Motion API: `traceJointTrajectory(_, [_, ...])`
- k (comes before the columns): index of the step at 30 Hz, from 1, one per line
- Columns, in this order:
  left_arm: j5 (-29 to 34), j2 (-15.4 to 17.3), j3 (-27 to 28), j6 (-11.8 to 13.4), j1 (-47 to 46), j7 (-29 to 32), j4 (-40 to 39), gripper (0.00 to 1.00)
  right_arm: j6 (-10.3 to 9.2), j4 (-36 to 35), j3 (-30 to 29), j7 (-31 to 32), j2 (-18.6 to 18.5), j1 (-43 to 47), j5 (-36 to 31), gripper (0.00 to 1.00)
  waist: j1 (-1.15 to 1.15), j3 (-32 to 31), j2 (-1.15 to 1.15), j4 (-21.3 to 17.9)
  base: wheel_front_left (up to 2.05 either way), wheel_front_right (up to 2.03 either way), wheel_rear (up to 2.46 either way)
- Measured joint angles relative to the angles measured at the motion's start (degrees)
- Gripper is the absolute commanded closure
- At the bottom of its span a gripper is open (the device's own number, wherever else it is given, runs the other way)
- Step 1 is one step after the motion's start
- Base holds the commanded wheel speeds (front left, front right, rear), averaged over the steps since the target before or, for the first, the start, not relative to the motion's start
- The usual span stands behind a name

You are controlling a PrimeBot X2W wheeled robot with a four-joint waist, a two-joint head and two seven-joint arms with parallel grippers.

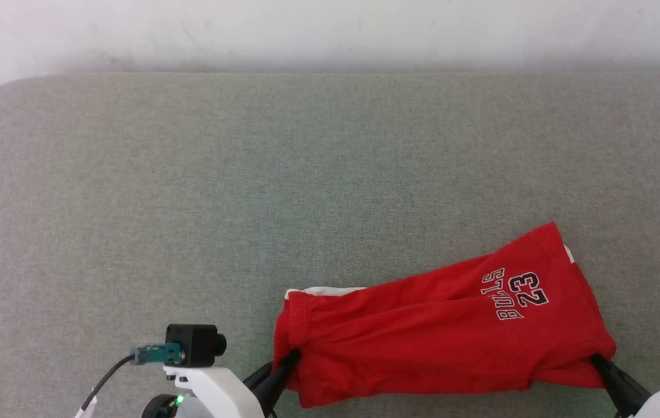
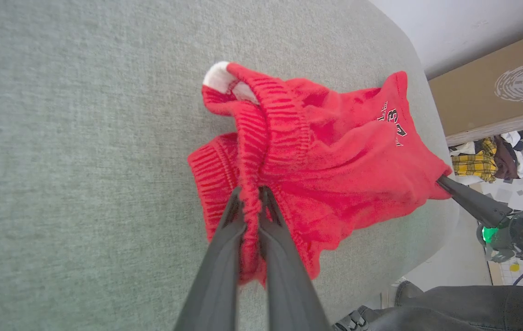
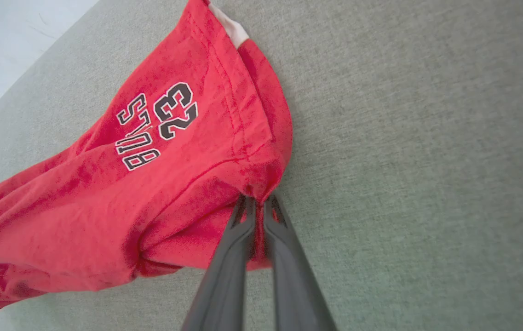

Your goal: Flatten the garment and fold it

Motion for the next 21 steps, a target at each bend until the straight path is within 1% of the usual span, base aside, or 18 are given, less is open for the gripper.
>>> traceJointTrajectory(1, [0.00, -0.03, 0.03, 0.00, 0.08, -0.22, 0.25, 1.00, 0.00, 0.21, 0.20, -0.71, 0.01, 0.18, 0.31, 1.00, 0.01, 0.20, 0.00, -0.06, 0.00, 0.00, 0.00])
traceJointTrajectory(2, [0.03, -0.15, 0.02, 0.00, 0.09, -0.56, 0.60, 0.96, 0.00, 0.44, 0.41, -1.37, -0.01, 0.20, 0.24, 1.00, 0.01, 0.38, 0.00, -0.10, 0.00, 0.00, 0.00])
traceJointTrajectory(3, [0.04, -0.30, 0.00, -0.01, 0.08, -0.97, 1.11, 0.89, 0.00, 0.68, 0.71, -1.96, -0.01, 0.17, 0.19, 1.00, 0.00, 0.54, 0.00, -0.12, 0.00, 0.00, 0.00])
traceJointTrajectory(4, [0.15, -0.45, -0.09, -0.02, 0.07, -1.16, 1.71, 0.75, 0.00, 1.15, 1.02, -2.58, -0.01, 0.09, 0.33, 1.00, 0.01, 0.69, 0.00, -0.13, 0.00, 0.00, 0.00])
traceJointTrajectory(5, [0.32, -0.56, -0.23, -0.03, 0.05, -1.46, 2.38, 0.68, -0.01, 1.65, 1.35, -3.10, -0.02, -0.01, 0.29, 1.00, 0.01, 0.80, 0.00, -0.13, 0.00, 0.00, 0.00])
traceJointTrajectory(6, [0.32, -0.75, -0.30, -0.03, 0.02, -1.77, 3.08, 0.66, -0.01, 2.14, 1.71, -3.49, -0.02, -0.13, 0.18, 1.00, 0.01, 0.85, 0.00, -0.11, 0.00, 0.00, 0.00])
traceJointTrajectory(8, [0.76, -1.18, -0.59, -0.03, -0.16, -2.20, 4.32, 0.51, -0.01, 3.19, 2.21, -4.31, -0.01, -0.51, 0.09, 1.00, 0.00, 0.86, 0.00, -0.05, 0.00, 0.00, 0.00])
traceJointTrajectory(9, [0.92, -1.36, -0.75, -0.03, -0.34, -2.41, 4.88, 0.42, -0.01, 3.57, 2.42, -4.56, -0.03, -0.73, -0.24, 0.92, 0.01, 0.86, 0.00, 0.01, 0.00, 0.00, 0.00])
traceJointTrajectory(10, [0.98, -1.52, -0.89, -0.03, -0.55, -2.50, 5.33, 0.14, -0.01, 3.97, 2.60, -4.85, -0.04, -1.01, -0.53, 0.68, 0.01, 0.86, 0.00, 0.07, 0.00, 0.00, 0.00])
traceJointTrajectory(11, [1.14, -1.65, -0.96, -0.03, -0.70, -2.65, 5.69, 0.00, -0.01, 4.17, 2.86, -5.14, -0.04, -1.30, -0.67, 0.49, 0.01, 0.86, 0.00, 0.15, 0.00, 0.00, 0.00])
traceJointTrajectory(12, [1.34, -1.80, -0.99, -0.03, -0.83, -2.98, 6.08, 0.00, -0.01, 4.23, 3.14, -5.45, -0.05, -1.52, -1.03, 0.02, 0.01, 0.86, 0.00, 0.25, 0.00, 0.00, 0.00])
traceJointTrajectory(13, [1.46, -1.99, -0.97, -0.03, -0.92, -3.21, 6.33, 0.00, -0.01, 4.28, 3.41, -5.54, -0.04, -1.66, -1.32, 0.00, 0.01, 0.86, 0.00, 0.34, 0.00, 0.00, 0.00])
traceJointTrajectory(17, [1.67, -2.47, -0.55, 0.00, -0.91, -4.57, 6.64, 0.00, -0.01, 4.06, 4.25, -4.83, -0.03, -1.67, -1.49, 0.00, 0.01, 0.64, 0.00, 0.72, 0.00, 0.00, 0.00])
traceJointTrajectory(21, [1.78, -2.54, 1.02, 0.91, -0.64, -7.06, 5.47, 0.00, -0.01, 1.62, 3.59, -3.33, -0.01, -0.87, -2.35, 0.00, 0.01, 0.17, 0.00, 1.04, 0.00, 0.00, 0.00])
